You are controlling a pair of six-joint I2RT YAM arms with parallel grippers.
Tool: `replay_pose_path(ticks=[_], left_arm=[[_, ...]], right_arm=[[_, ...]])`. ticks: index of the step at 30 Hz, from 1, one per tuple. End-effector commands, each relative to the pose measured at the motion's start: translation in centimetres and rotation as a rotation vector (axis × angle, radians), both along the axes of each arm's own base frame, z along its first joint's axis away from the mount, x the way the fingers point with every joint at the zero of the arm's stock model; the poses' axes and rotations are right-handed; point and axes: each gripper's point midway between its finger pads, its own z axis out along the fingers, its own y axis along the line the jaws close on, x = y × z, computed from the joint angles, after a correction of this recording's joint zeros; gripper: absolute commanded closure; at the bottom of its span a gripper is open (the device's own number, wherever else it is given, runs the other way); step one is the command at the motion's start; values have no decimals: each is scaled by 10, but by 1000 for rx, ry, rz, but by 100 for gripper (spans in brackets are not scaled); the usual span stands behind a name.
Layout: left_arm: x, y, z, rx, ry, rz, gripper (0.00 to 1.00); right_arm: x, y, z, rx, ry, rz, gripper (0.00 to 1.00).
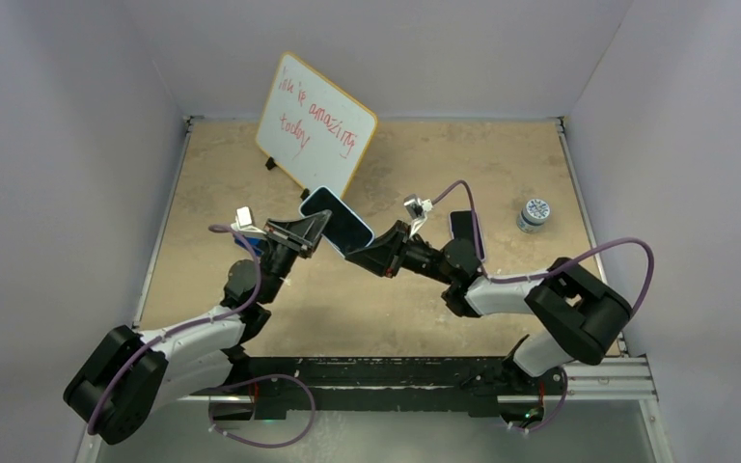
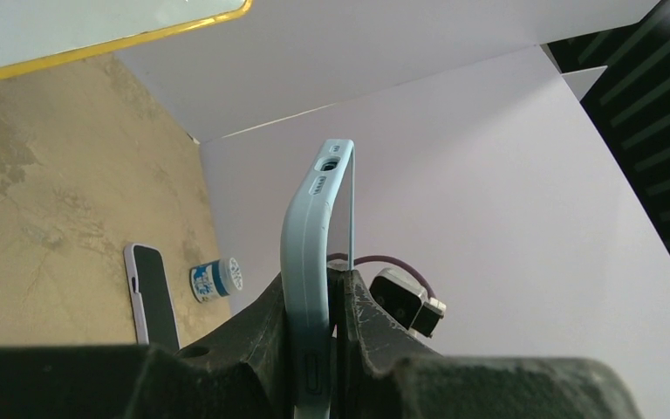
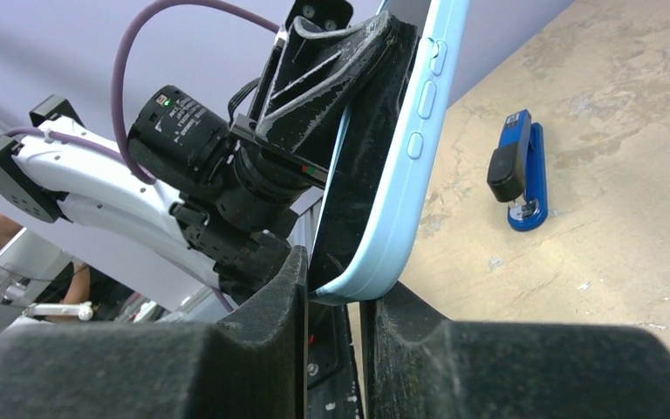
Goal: Take the phone out of the phone case
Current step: Remove the phone from the phone case.
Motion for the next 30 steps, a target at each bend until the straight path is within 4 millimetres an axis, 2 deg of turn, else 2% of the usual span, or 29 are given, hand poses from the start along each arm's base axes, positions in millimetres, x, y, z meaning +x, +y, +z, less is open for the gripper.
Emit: replay_pose_path(ticks=[1,4,10,21,26,30], left_arm=[[-11,-11,10,-7,-27,-79,100],[-10,-14,5,35,-17,-106,100],[-7,-20,1,92,-13,-178,100],[-10,-27,2,168,-64,-243,100],[-20,-25,19,173,-187,-238,100],[-27,-22,22,158,-229,-237,100]], right_arm=[[-1,6,6,-78,-220,16,85],[0,6,-3,-152,-275,27,94],[7,-1,-12,-243,-388,-20,100],[15,-16,-16,-286,-519,-118,99],[13,-15,-2,-237,-472,-116,100],[3,-12,17,-134,-413,-80,100]])
